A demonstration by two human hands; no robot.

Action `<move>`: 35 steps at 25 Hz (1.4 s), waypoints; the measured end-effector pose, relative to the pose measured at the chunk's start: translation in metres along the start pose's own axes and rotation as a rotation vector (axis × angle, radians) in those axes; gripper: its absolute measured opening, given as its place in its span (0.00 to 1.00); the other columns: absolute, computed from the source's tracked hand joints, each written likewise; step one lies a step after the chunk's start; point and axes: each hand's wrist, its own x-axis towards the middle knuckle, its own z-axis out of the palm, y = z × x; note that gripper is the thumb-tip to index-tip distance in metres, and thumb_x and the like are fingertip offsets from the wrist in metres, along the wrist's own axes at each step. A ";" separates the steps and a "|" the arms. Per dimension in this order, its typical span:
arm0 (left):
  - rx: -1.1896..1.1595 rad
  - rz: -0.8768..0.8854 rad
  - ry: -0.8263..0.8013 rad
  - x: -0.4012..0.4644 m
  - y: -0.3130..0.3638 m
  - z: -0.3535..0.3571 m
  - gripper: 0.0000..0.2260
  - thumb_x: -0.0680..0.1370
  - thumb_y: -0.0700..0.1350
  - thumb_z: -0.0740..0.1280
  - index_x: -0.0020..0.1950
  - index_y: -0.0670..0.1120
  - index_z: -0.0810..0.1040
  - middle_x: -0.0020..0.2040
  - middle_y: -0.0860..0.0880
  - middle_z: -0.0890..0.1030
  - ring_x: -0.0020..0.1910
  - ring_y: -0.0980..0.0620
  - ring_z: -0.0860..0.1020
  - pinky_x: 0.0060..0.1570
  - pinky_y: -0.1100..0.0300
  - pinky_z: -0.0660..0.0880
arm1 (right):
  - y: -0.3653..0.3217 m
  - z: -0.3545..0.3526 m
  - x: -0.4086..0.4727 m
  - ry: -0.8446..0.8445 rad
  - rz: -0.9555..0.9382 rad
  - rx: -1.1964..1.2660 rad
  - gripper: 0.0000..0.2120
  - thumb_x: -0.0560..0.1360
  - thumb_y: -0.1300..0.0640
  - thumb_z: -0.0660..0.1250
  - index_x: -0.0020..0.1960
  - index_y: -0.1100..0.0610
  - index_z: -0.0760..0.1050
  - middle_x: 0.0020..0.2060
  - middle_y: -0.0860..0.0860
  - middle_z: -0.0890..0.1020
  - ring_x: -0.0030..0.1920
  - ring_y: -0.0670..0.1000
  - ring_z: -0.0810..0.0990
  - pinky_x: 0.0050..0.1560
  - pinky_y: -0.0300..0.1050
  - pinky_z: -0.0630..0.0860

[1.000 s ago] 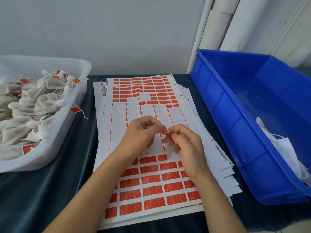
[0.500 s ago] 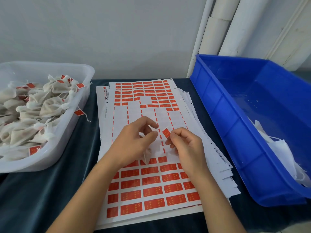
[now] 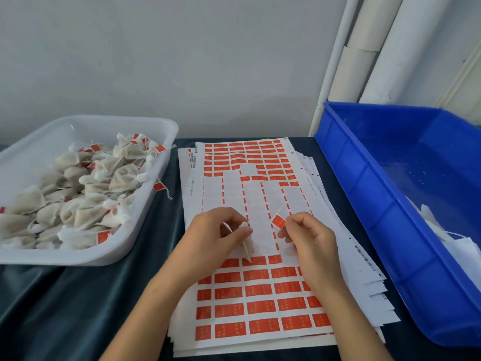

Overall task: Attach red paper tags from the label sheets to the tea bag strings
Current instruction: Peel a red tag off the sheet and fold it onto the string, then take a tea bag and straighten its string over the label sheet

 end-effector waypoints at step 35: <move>0.479 0.467 0.545 -0.011 0.031 -0.035 0.08 0.78 0.44 0.64 0.52 0.49 0.83 0.52 0.54 0.83 0.60 0.50 0.77 0.59 0.53 0.75 | -0.064 0.067 0.036 -0.330 -0.311 -0.614 0.04 0.81 0.46 0.65 0.55 0.42 0.73 0.53 0.39 0.76 0.52 0.45 0.77 0.55 0.38 0.76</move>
